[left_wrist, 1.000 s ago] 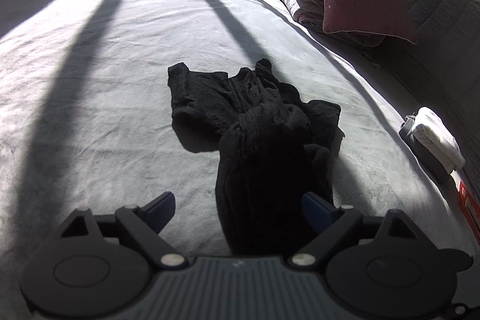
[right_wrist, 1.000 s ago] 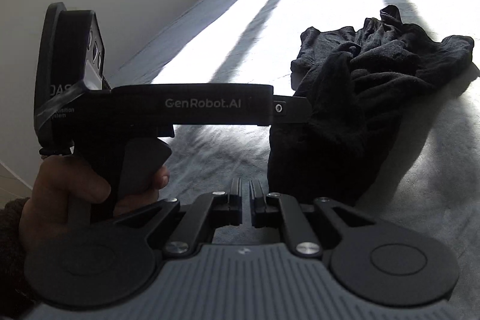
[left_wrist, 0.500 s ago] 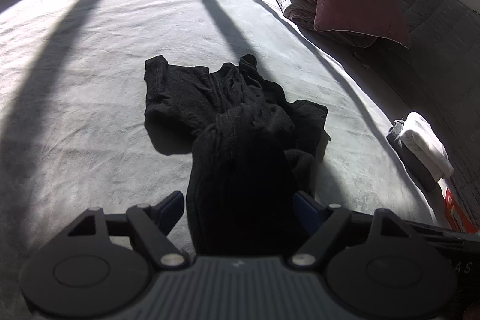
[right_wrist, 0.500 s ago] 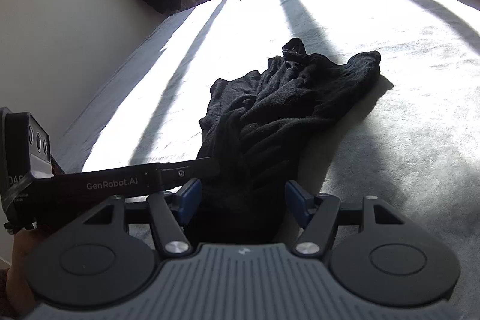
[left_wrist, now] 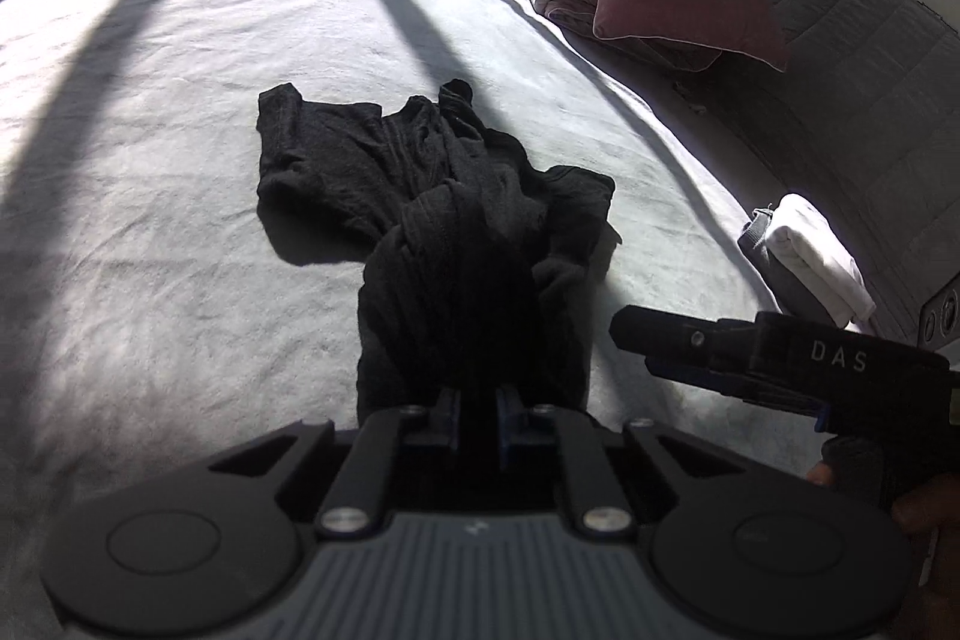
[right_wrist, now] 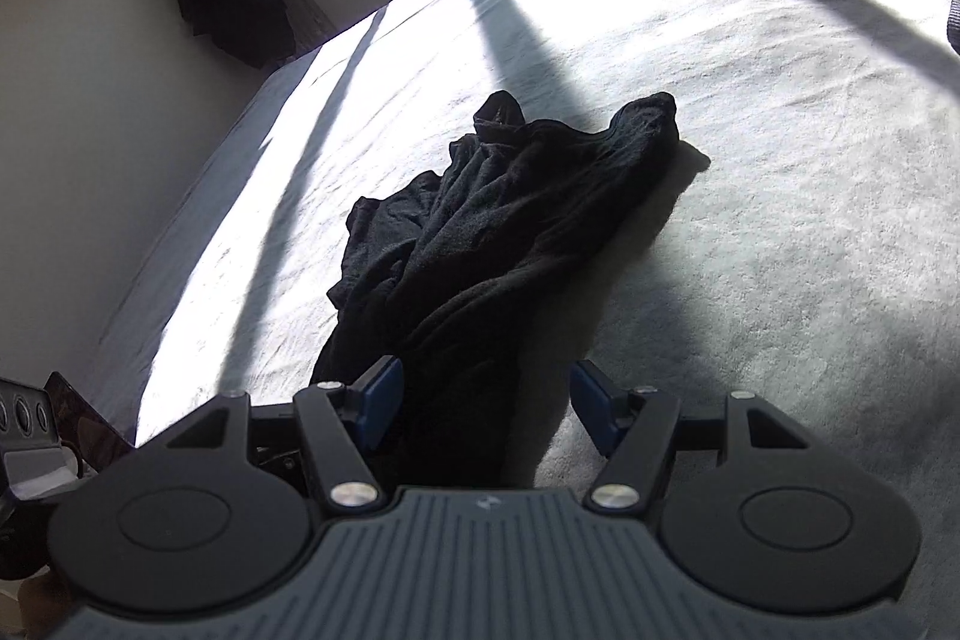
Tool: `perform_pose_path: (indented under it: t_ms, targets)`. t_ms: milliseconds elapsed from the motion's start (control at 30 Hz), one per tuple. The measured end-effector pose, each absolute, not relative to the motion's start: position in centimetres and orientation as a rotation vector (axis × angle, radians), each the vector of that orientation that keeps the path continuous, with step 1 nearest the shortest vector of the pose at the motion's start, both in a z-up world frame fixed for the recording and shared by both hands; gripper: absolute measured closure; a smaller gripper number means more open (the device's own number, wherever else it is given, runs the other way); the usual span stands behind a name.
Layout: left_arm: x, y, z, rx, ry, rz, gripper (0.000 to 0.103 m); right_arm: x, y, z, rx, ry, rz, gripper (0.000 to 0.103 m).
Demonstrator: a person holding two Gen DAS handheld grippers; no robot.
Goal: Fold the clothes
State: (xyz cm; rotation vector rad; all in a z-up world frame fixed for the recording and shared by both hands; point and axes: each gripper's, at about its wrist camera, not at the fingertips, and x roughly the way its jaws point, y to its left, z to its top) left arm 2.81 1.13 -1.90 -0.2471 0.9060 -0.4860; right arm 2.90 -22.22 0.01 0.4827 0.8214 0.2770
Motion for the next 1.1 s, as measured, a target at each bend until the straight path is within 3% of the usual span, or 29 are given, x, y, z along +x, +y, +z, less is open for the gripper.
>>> perform_pose_path:
  t_ms: [667, 733, 833, 900, 967, 1000, 1033, 1100]
  targets:
    - [-5.5, 1.7, -0.7, -0.083, 0.970, -0.874, 0.093, 3.8, -23.1, -0.9, 0.581, 0.831, 0.225, 0.037]
    - [-5.5, 1.8, -1.0, -0.066, 0.978, -0.875, 0.092, 4.1, -23.5, -1.2, 0.597, 0.835, 0.200, 0.037]
    - [-5.0, 2.7, -0.9, -0.095, 0.980, -0.862, 0.080, 4.5, -23.9, -2.0, 0.620, 0.837, 0.170, 0.037]
    - [-4.6, 3.4, -0.5, -0.126, 0.968, -0.852, 0.055, 4.8, -23.8, -2.5, 0.635, 0.838, 0.162, 0.044]
    - [-4.2, 4.4, 0.2, -0.165, 0.938, -0.833, 0.046, 5.0, -23.5, -3.1, 0.657, 0.842, 0.177, 0.076]
    - [-4.1, 4.7, 0.5, -0.180, 0.922, -0.822, 0.043, 5.0, -23.3, -3.2, 0.670, 0.842, 0.190, 0.085]
    - [-3.9, 5.0, 0.7, -0.196, 0.906, -0.808, 0.041, 4.9, -23.1, -3.2, 0.682, 0.838, 0.205, 0.093]
    - [-3.4, 6.0, 1.0, -0.242, 0.879, -0.766, 0.028, 4.6, -22.7, -3.0, 0.702, 0.825, 0.243, 0.096]
